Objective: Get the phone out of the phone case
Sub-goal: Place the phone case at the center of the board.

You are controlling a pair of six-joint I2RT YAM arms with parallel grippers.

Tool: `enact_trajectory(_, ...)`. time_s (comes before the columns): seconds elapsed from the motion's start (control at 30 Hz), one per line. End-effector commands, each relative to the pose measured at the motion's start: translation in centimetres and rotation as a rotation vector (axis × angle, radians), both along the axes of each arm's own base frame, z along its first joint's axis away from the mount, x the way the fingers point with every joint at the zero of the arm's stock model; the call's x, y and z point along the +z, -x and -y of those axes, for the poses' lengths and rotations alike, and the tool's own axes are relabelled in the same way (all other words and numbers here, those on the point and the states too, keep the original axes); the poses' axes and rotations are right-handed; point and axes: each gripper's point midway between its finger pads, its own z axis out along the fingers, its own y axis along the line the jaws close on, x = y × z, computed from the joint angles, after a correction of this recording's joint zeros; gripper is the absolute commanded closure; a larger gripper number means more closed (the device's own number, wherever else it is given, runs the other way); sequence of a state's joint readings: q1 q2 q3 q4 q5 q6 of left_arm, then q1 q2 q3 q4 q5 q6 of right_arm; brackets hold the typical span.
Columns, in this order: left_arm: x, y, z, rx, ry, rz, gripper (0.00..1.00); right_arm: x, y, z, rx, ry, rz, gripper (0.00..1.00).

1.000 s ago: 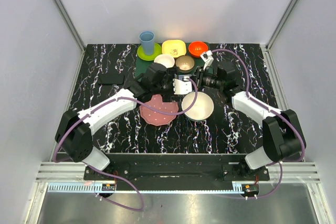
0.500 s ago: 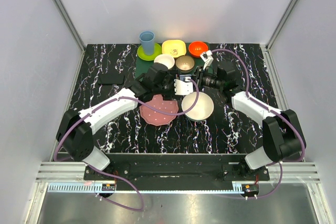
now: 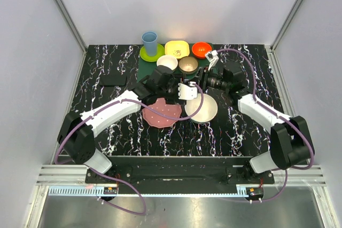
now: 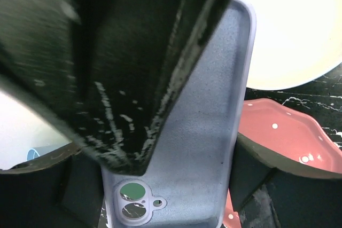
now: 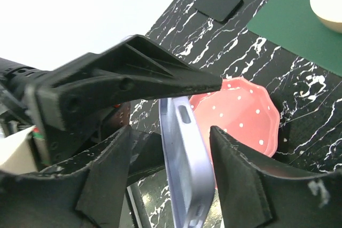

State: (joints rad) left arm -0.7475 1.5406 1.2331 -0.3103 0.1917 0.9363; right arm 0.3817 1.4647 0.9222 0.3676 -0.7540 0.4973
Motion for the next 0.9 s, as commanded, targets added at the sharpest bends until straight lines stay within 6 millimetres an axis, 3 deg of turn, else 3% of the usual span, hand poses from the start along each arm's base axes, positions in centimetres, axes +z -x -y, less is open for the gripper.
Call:
enact_trajectory(0.0,1.6,-0.6,-1.1,0.014,0.015,0.062,0.38,4.1,0.1,0.5,0.016,-0.020,0.144,0.32)
enact_trajectory(0.17,1.3,-1.7,-4.2,0.070,-0.004,0.053,0.38,3.6,-0.2,0.9,0.022,0.013,0.172,0.25)
enact_trajectory(0.47,1.3,-3.2,-10.5,0.182,0.000,0.050,0.37,2.7,-0.6,0.9,0.021,0.037,0.173,0.23)
enact_trajectory(0.63,-0.1,-2.5,-13.8,0.207,-0.042,0.023,0.37,2.7,-0.7,1.0,0.014,0.040,0.176,0.23)
enact_trajectory(0.87,-3.2,-0.8,-20.1,0.233,-0.144,-0.068,0.37,2.7,-0.7,1.1,0.009,0.042,0.179,0.23)
